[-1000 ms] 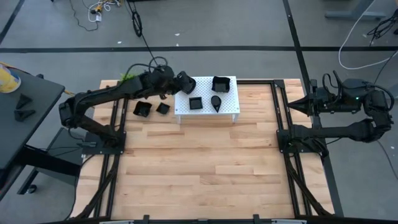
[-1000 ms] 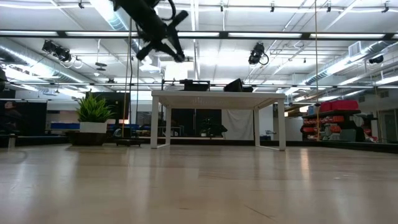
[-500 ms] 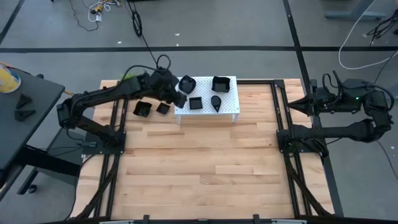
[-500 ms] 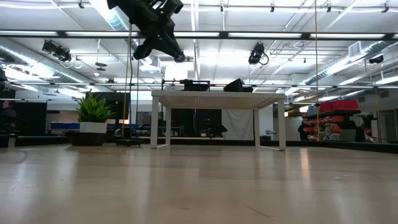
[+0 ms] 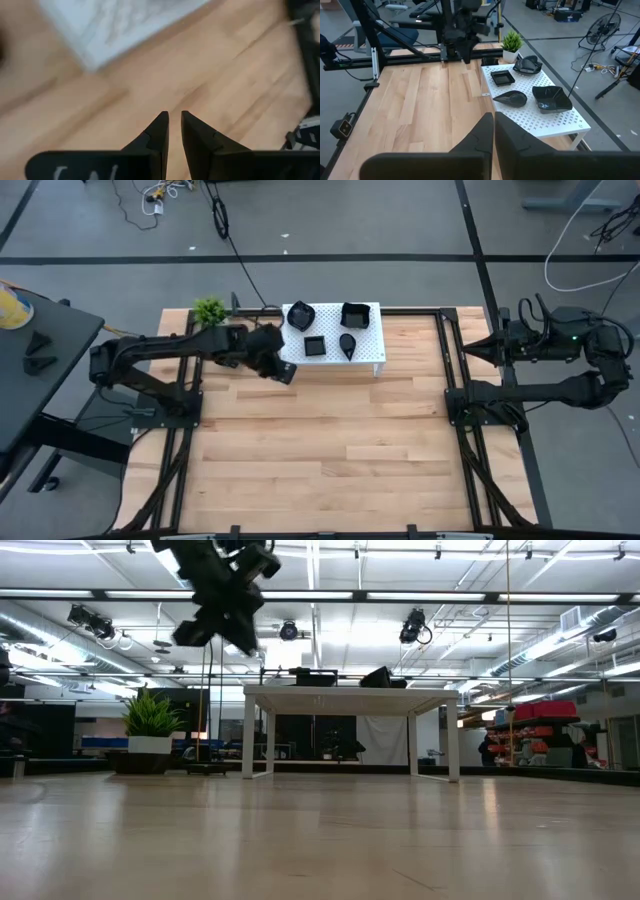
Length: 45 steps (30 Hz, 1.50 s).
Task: Pick & Place Mini shaped plates
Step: Stack the square plate on top of the square plate on the shelf
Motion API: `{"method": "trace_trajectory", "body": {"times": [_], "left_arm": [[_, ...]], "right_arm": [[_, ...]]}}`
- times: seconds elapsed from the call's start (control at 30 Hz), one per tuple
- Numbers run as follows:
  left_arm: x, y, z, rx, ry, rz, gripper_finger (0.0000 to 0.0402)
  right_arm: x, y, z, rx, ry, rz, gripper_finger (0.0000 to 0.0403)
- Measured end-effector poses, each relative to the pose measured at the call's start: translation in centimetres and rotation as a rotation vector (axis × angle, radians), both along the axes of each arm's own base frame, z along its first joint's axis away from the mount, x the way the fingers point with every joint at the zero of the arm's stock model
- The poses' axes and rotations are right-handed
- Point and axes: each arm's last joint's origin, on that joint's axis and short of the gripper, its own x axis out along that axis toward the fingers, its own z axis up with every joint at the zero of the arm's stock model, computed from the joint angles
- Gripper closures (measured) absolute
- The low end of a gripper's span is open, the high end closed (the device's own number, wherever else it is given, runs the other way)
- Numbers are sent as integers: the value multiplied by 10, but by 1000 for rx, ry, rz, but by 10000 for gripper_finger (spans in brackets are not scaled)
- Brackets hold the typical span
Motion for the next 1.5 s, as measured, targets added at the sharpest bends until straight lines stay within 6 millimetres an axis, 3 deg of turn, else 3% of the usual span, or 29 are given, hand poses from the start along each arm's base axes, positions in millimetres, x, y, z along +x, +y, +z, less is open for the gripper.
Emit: {"method": "trace_trajectory", "body": {"times": [0.3,0.77,0.93,1.17,1.27,1.4,1.5], "left_arm": [[-32,-8,-26,-61,144,134,346],[-78,14,-43,14,519,288,346],[-79,22,-43,72,518,170,340],[-69,26,-41,292,471,-213,313],[-67,27,-40,313,451,-245,305],[-66,28,-40,252,421,-75,300],[-67,30,-40,143,389,228,300]], "right_arm": [[0,0,0,0,0,0,383],[0,0,0,0,0,0,383],[0,0,0,0,0,0,383],[0,0,0,0,0,0,383],[0,0,0,0,0,0,383],[0,0,0,0,0,0,383],[0,0,0,0,0,0,383]]}}
